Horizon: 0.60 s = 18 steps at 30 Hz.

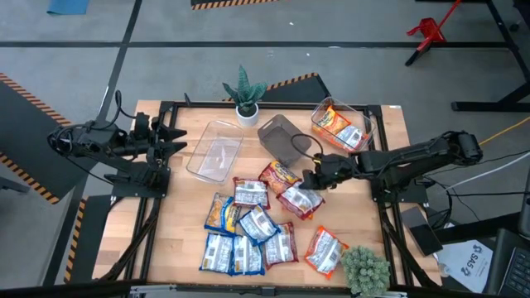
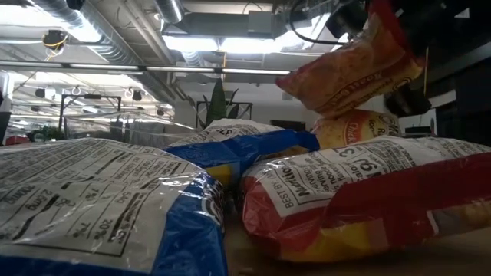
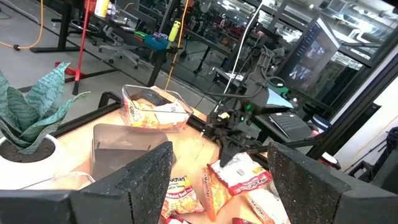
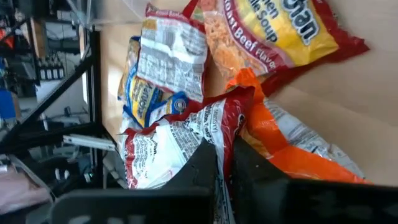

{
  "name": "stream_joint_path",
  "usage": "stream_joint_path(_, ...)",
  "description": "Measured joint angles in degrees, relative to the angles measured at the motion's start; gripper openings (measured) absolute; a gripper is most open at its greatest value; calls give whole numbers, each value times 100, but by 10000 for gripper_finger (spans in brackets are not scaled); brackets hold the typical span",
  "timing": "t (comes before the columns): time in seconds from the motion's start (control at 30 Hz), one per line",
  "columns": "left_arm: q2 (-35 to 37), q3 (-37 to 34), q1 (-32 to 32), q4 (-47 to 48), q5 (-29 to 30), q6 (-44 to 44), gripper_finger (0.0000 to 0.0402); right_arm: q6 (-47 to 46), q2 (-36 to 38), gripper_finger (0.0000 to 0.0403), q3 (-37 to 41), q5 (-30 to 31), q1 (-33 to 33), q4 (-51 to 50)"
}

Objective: Sort Maruchan noodles
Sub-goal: Put the red noodle pack into the black bin

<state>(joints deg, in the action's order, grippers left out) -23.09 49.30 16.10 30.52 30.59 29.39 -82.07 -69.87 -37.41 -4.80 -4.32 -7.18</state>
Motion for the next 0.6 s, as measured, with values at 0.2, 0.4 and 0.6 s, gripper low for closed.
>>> stream_joint_path(0.2,1,0,0,61,0,-7,258,345,0,68,-9,-183,-13,-398)
stream_joint_path(0.4,0,0,0,59,0,-7,258,705,2,181,-10,27,62,-1135)
stream_joint_path(0.6,2,0,0,59,2,-7,258,552,2,239,-11,-342,-29,-1485)
